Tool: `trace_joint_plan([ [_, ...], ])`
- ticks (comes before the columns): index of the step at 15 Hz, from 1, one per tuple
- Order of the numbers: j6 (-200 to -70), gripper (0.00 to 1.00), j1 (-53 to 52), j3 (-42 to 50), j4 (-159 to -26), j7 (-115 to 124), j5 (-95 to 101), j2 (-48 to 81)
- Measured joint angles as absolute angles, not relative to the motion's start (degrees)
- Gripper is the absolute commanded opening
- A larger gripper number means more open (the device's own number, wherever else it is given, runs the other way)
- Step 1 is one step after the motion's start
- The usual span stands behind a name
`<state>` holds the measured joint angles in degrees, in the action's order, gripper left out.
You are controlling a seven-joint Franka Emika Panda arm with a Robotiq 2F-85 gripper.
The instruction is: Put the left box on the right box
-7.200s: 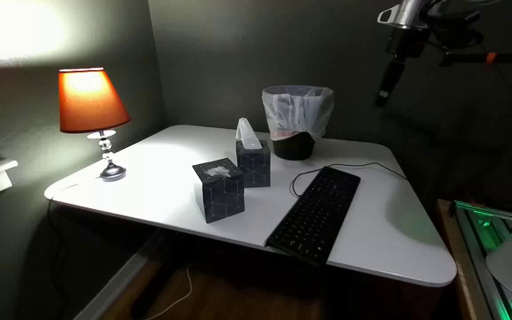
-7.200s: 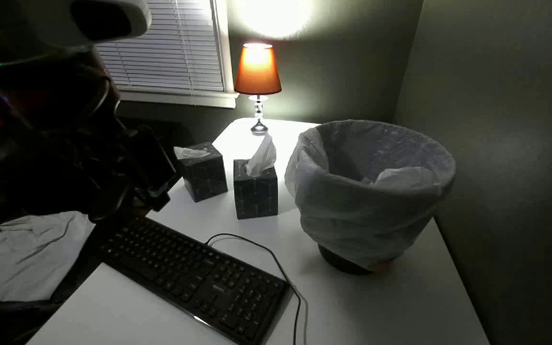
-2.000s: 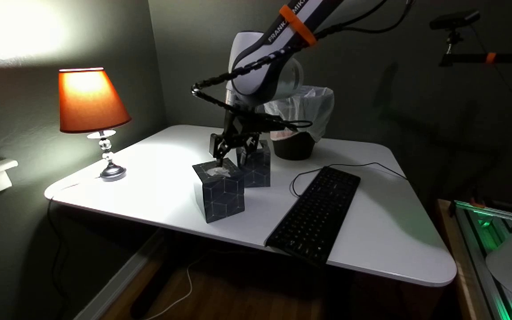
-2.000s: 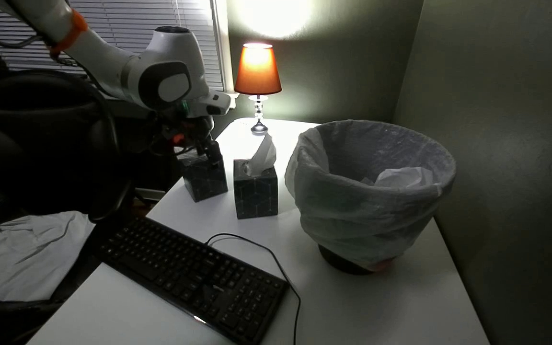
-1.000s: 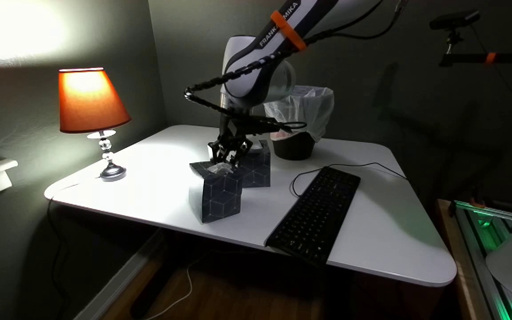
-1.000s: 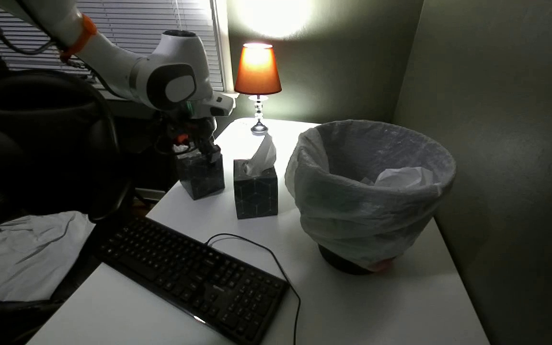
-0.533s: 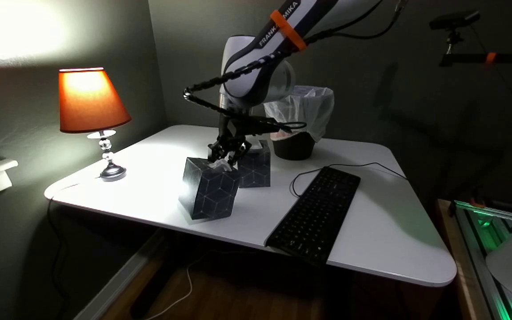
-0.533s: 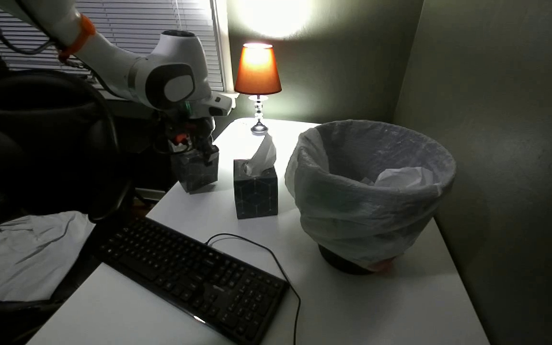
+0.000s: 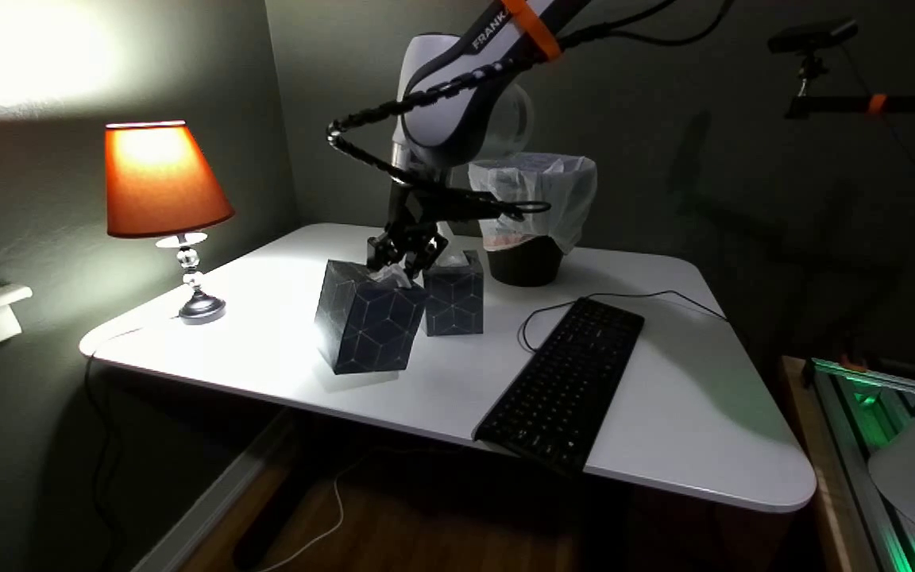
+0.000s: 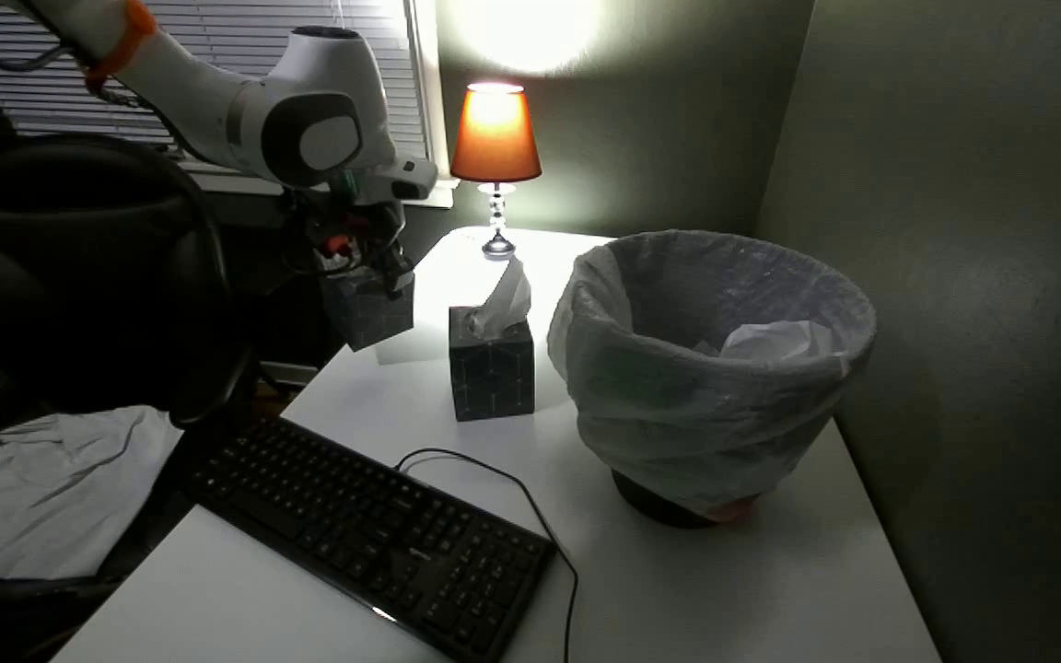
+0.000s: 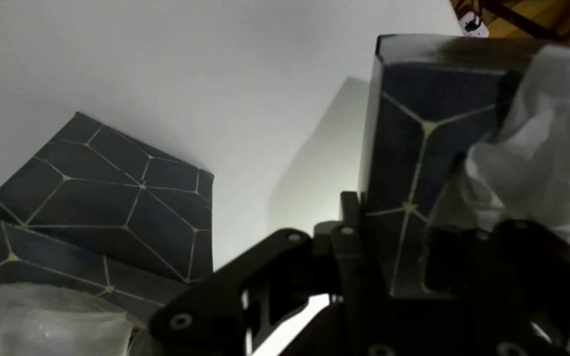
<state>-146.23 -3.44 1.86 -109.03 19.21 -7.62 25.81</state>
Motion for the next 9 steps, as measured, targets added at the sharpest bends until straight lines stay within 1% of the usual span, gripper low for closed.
trace_joint_plan([
  [9,-144.15,0.01,-3.38,3.47,-115.62,22.75,-4.97,12.80],
])
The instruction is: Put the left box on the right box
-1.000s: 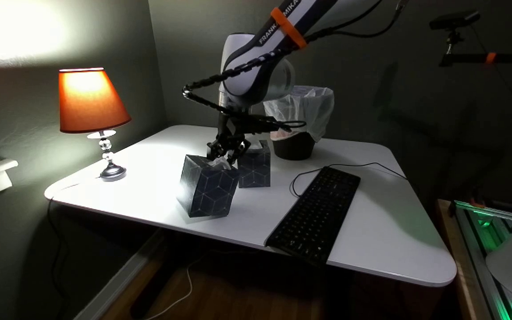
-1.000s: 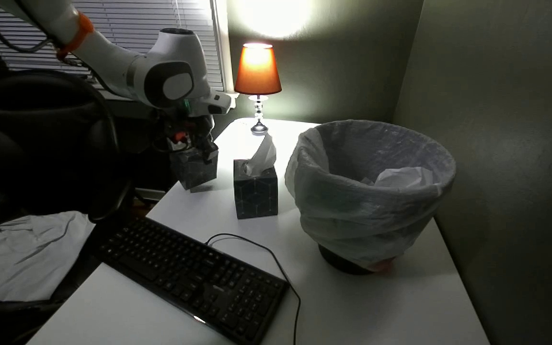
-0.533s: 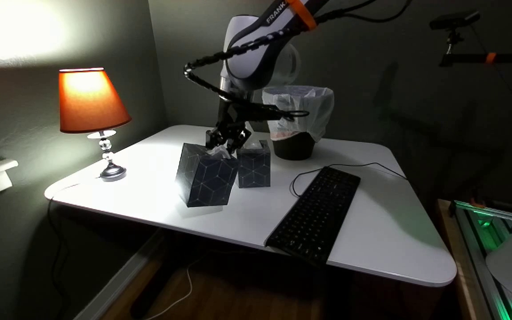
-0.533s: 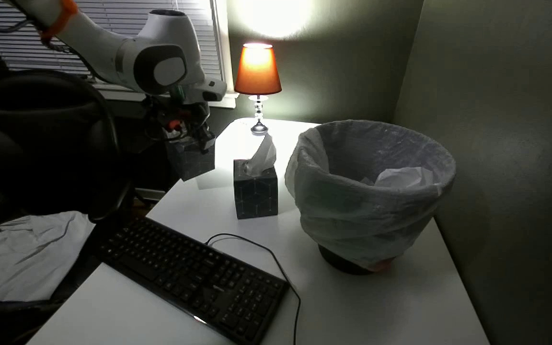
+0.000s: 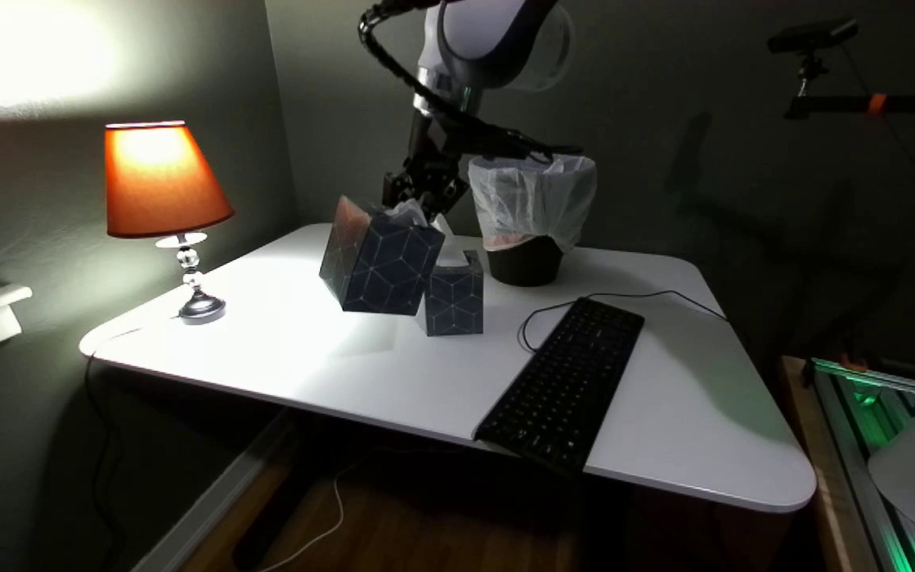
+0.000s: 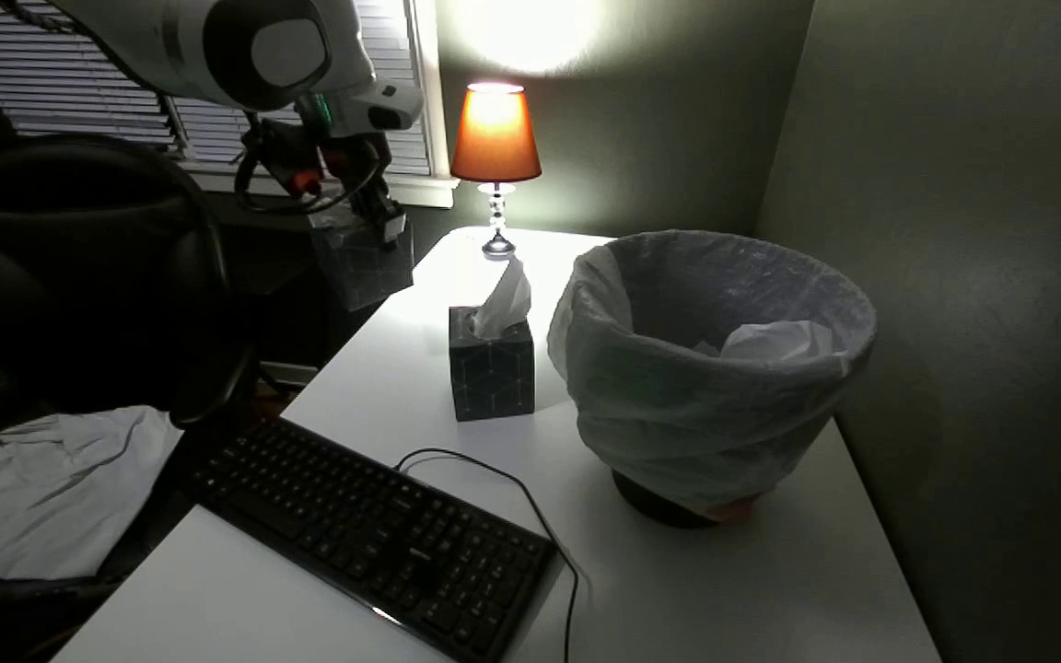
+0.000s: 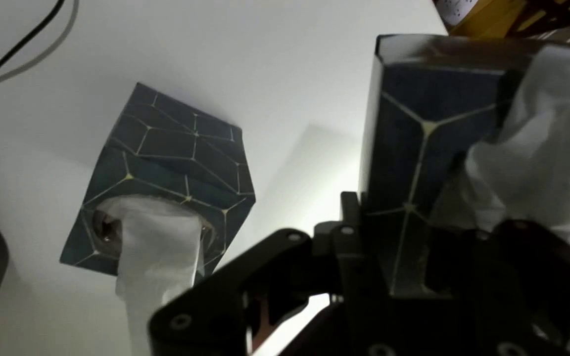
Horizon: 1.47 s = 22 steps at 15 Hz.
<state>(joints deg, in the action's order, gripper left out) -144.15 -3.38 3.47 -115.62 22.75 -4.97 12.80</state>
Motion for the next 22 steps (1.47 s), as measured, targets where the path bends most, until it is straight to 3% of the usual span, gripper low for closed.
trace_joint_plan([
  [10,-135.03,0.01,0.86,6.39,-116.83,30.23,0.06,2.95],
  [22,-132.66,0.01,4.88,7.83,-115.30,39.96,5.08,4.30],
])
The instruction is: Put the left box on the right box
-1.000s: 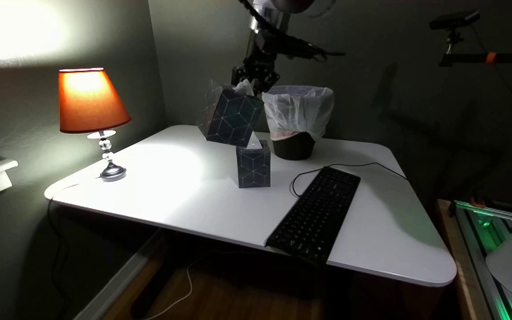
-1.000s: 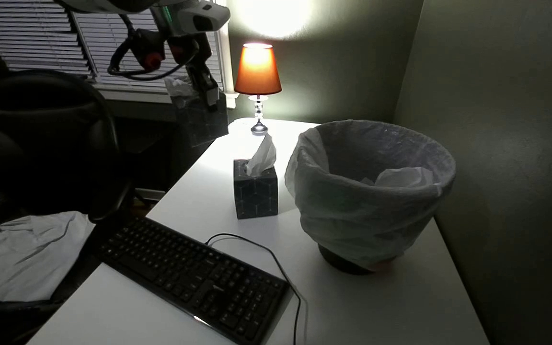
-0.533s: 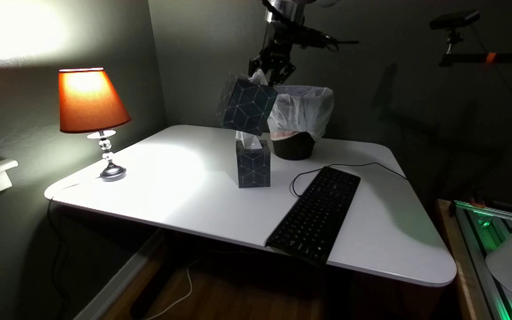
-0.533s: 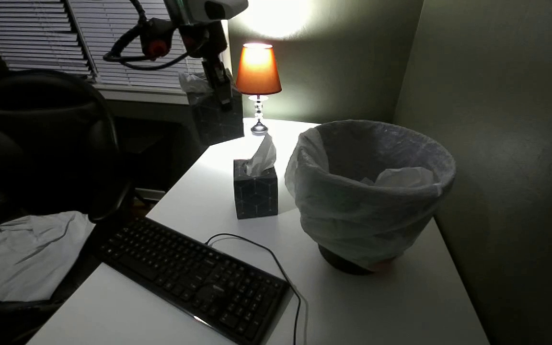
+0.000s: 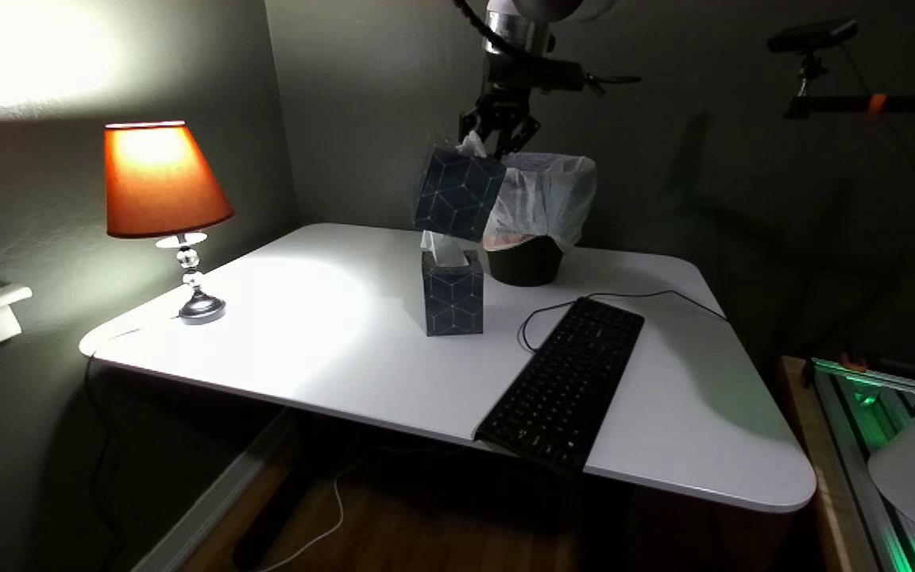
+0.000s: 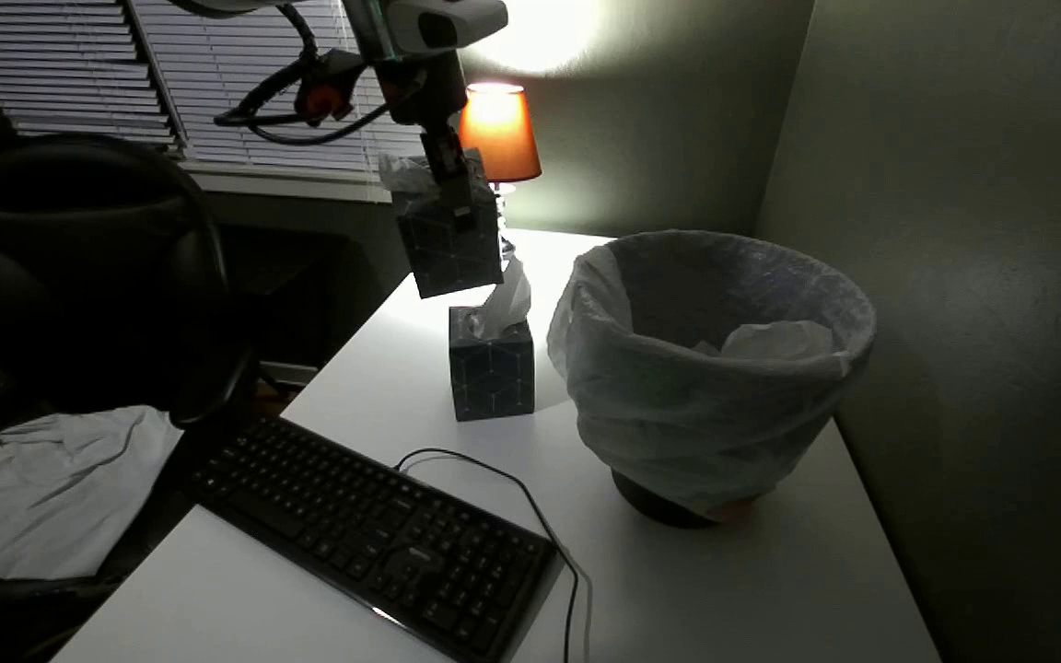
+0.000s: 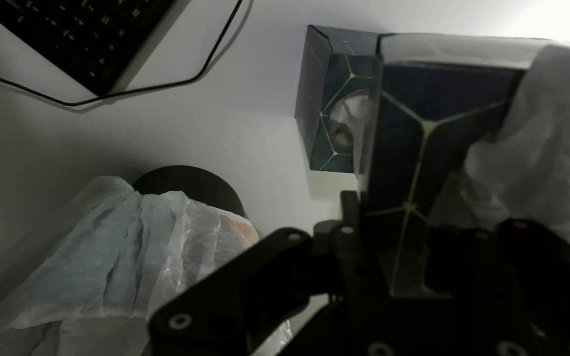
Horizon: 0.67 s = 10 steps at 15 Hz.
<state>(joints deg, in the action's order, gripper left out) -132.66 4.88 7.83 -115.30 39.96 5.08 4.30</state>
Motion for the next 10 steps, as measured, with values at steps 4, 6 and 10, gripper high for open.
trace_joint_plan([
  [4,-130.64,0.01,5.05,8.18,-114.21,42.33,6.19,5.58],
  [6,-129.74,0.01,5.13,8.34,-113.46,43.36,6.64,6.48],
  [10,-127.77,0.01,5.19,8.74,-111.24,44.90,7.54,8.60],
])
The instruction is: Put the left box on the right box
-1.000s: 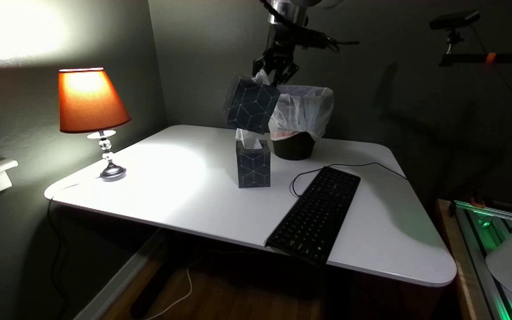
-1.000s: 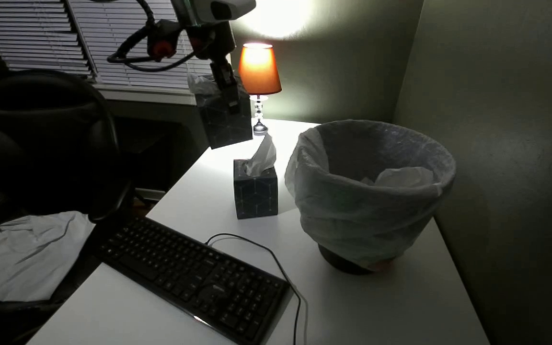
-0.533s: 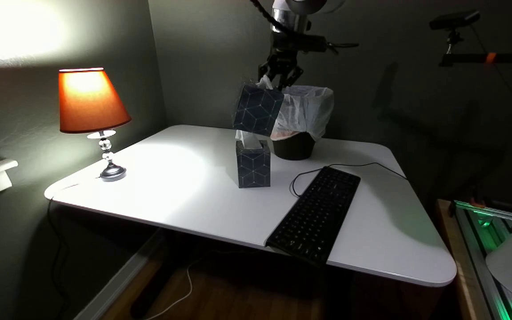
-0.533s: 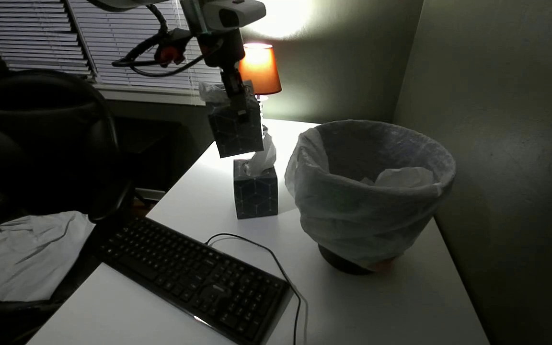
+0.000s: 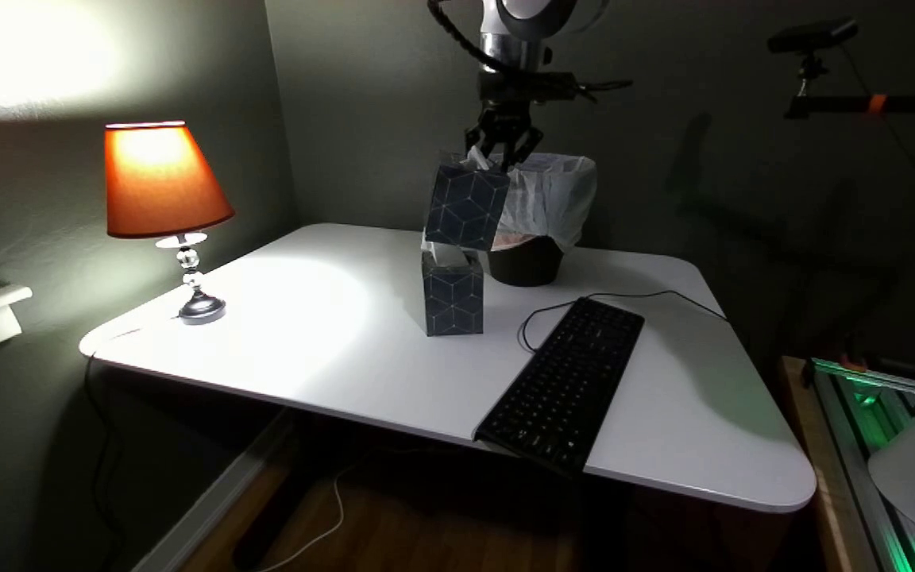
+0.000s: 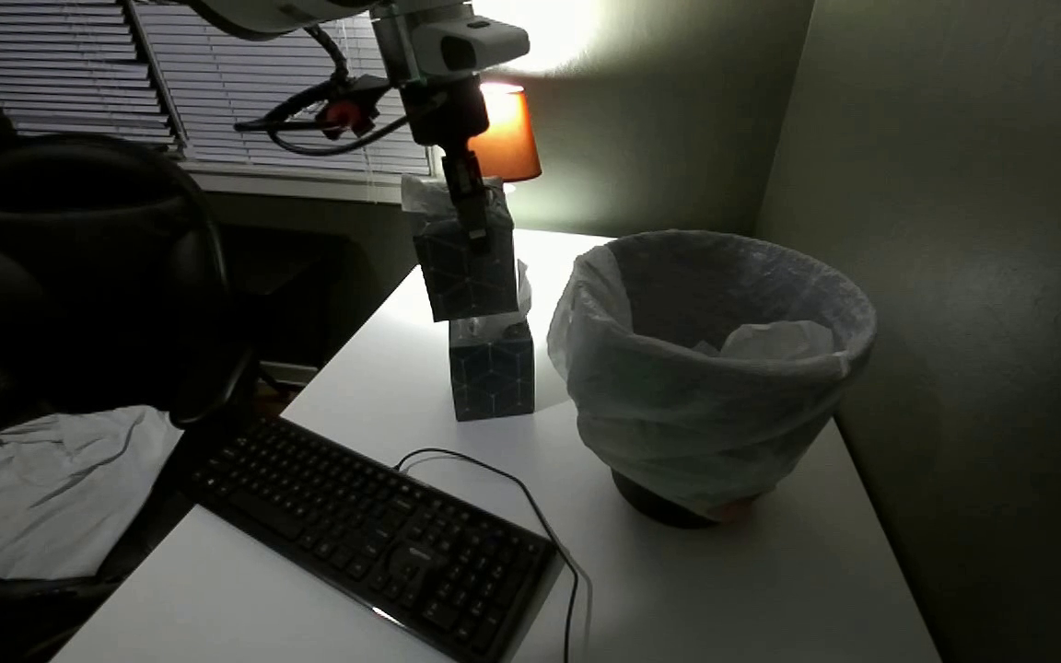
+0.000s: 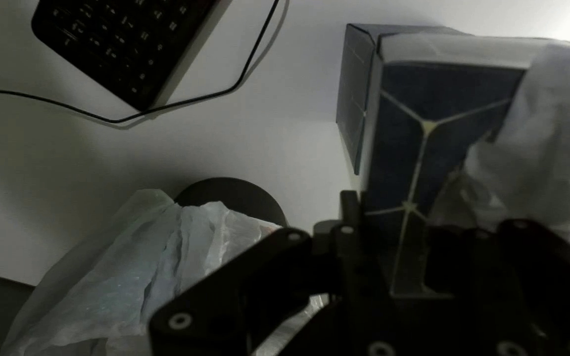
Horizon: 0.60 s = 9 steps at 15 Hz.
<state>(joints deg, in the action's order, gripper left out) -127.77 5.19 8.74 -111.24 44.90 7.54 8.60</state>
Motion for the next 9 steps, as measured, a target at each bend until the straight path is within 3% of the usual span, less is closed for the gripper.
trace_joint_plan([
  [9,-125.22,0.01,5.05,8.95,-105.46,45.03,7.67,14.76],
])
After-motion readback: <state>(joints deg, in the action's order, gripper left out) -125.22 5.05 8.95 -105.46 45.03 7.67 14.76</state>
